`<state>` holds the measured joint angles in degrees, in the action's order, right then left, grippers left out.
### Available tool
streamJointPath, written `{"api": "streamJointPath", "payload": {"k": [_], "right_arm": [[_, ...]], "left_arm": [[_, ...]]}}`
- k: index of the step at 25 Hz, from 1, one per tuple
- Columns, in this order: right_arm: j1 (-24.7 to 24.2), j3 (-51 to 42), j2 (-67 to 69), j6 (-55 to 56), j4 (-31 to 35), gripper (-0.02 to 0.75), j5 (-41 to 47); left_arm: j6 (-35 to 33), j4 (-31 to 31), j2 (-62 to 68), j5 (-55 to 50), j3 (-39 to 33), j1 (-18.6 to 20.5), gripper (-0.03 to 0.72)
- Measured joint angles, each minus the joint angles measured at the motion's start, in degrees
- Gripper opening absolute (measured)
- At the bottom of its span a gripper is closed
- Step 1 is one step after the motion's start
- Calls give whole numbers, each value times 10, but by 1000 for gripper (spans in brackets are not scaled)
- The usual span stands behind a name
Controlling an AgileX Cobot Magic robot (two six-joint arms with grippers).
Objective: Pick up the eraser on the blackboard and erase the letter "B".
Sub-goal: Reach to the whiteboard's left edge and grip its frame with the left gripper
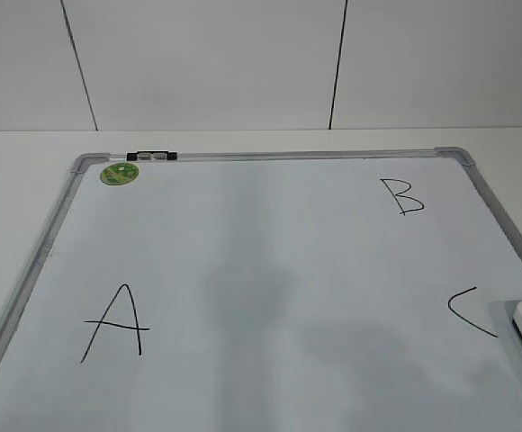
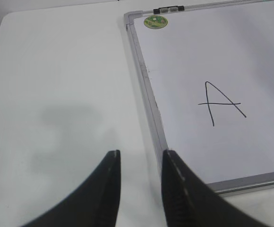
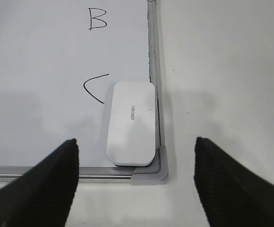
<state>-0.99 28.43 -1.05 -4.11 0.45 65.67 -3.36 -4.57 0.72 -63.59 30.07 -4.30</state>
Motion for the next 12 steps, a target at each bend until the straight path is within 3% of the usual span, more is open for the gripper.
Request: {"api": "streamJointPath", "payload": {"k": [12], "right_arm": [[0,18,23,0,20,585,39]], "left_arm": [[0,0,0,0,0,0,226]]}}
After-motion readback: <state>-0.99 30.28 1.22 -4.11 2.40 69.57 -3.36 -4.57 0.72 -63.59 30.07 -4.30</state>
